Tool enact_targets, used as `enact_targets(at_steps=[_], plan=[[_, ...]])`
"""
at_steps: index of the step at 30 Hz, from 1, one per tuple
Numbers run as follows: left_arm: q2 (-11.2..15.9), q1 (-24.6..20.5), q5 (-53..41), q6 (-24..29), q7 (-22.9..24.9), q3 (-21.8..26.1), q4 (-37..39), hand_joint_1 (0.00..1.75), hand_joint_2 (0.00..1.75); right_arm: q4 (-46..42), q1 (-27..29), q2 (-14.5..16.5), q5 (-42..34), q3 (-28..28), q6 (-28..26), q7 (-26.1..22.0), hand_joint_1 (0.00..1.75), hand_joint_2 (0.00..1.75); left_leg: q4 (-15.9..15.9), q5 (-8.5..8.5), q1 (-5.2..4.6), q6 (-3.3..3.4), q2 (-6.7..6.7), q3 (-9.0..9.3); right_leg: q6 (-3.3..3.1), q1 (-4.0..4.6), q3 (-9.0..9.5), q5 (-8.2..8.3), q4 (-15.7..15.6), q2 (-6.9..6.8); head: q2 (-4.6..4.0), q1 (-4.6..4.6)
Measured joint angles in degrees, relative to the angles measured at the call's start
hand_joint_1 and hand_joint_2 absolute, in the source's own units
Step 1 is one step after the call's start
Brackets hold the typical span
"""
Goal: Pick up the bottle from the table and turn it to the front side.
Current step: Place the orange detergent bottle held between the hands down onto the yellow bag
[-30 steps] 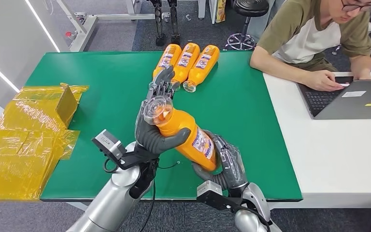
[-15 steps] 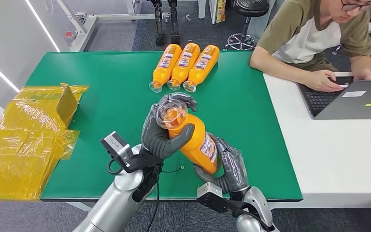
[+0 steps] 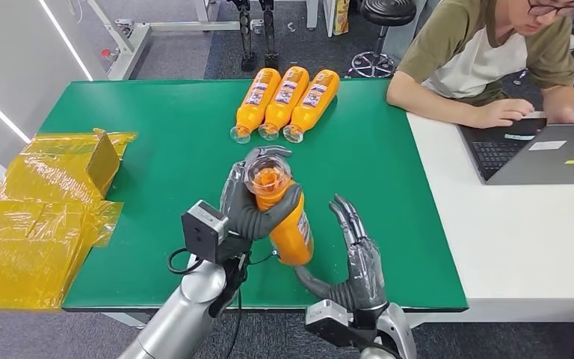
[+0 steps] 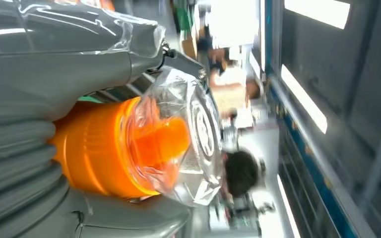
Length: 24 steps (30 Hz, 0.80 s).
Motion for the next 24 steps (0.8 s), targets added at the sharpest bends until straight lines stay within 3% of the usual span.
enact_targets(at_steps=[5, 9, 11, 15, 24], plan=[[2.8, -0.6, -9.7, 9.8, 4.0, 0.0, 1.2, 1.75, 1.75, -0.3, 0.7, 0.0, -1.5, 0.0, -0.9, -0.9, 0.0, 1.75, 0.0, 0.0, 0.0, 0.0, 0.03, 0.02, 0.0, 0.0, 0.0, 0.0, 0.0, 0.05, 0.0, 0.0], [6.6, -0.7, -27.4, 20.1, 13.7, 0.6, 1.2, 1.75, 1.75, -0.4, 1.1, 0.0, -2.1, 0.1, -1.6, -1.0, 0.0, 1.75, 0.0, 0.02, 0.01, -0.02, 0.03, 0.03, -0.01, 0.0, 0.0, 0.0, 0.1, 0.05, 0.0, -0.01], [8.8, -0.1, -38.6, 22.4, 19.1, 1.9, 0.2, 1.75, 1.75, -0.5, 1.5, 0.0, -2.4, 0.1, -2.0, -1.0, 0.0, 1.75, -0.1, 0.02, 0.01, -0.03, 0.04, 0.04, -0.01, 0.0, 0.0, 0.0, 0.1, 0.06, 0.0, -0.01], [13.0, 2.2, -53.1, 20.8, 24.1, 6.9, -4.2, 1.75, 1.75, -1.2, 2.4, 0.2, -3.0, 0.2, -2.8, -1.2, 0.0, 1.75, -0.1, 0.02, 0.02, -0.03, 0.06, 0.04, -0.05, 0.01, -0.02, -0.03, 0.1, 0.08, 0.0, 0.0], [25.5, 4.5, -64.6, 15.4, 26.9, 16.3, -8.4, 1.75, 1.75, -4.5, 3.7, 1.3, -7.6, 0.3, -2.9, -3.5, 0.0, 1.75, -0.1, 0.05, 0.03, -0.07, 0.09, 0.05, -0.12, 0.03, -0.04, -0.07, 0.1, 0.09, 0.0, 0.0]])
